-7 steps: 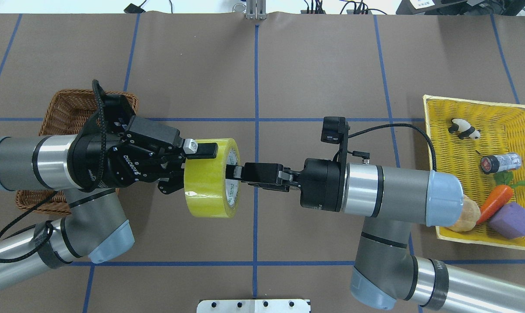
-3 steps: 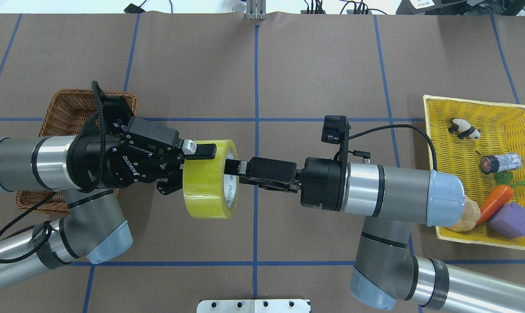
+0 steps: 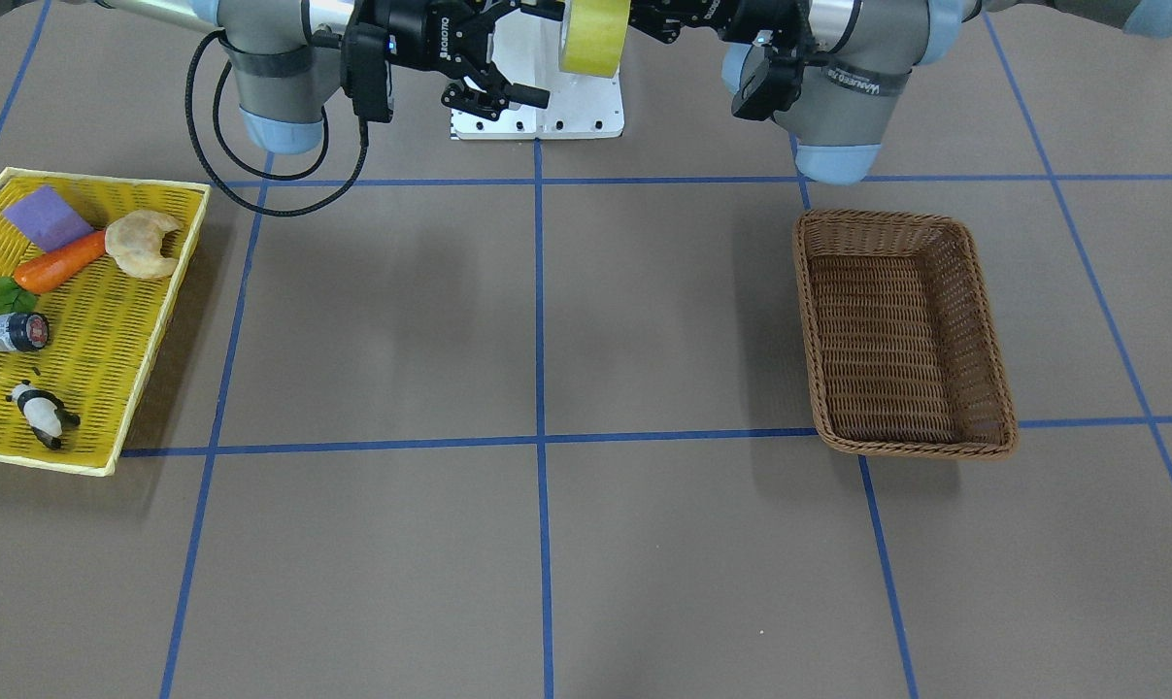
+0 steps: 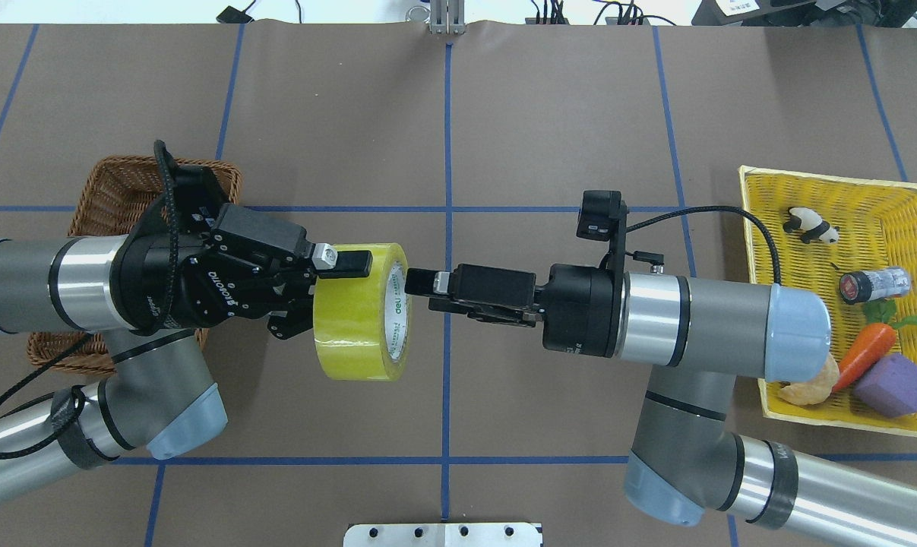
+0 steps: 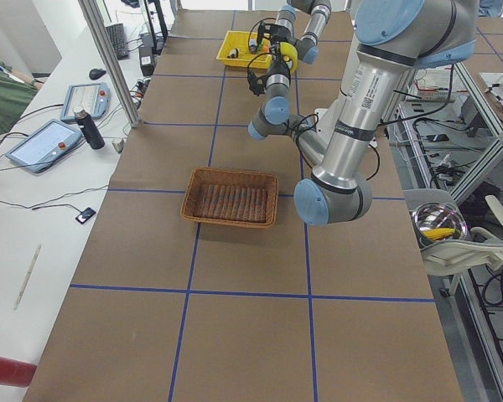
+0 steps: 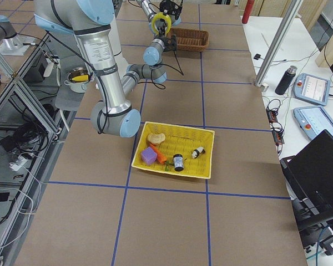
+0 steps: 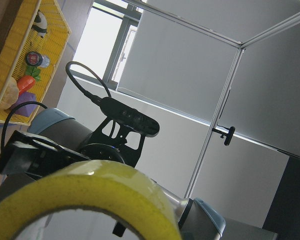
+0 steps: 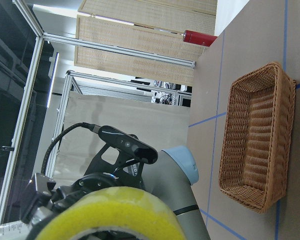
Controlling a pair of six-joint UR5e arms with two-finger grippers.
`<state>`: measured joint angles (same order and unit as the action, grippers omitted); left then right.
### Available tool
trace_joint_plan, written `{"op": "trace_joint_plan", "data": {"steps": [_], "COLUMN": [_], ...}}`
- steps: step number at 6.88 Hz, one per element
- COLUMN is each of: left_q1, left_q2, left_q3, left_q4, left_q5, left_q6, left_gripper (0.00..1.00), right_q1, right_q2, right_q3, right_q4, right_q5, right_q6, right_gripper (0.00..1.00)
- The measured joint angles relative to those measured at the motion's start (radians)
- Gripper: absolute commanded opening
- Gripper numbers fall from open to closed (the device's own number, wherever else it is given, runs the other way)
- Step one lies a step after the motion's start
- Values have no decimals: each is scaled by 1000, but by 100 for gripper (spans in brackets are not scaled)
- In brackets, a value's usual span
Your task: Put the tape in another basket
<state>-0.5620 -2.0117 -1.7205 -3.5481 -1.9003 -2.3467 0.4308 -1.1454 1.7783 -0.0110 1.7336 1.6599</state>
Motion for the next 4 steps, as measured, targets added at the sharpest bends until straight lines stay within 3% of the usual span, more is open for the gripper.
{"op": "trace_joint_plan", "data": {"steps": [2, 4], "left_q1": [-18, -90], "left_q2": [9, 9], "left_q3": [-3, -13], "left_q4": [6, 106], "left_q5": [-3, -3], "left_q6": [3, 55], "left_gripper": [0, 0], "right_q1": [79, 255], "right_q2": [-46, -83], "right_q3": [-1, -41], "right_q4": [0, -10], "right_q5": [80, 233], "right_q6": [-1, -7], "right_gripper": [100, 100]}}
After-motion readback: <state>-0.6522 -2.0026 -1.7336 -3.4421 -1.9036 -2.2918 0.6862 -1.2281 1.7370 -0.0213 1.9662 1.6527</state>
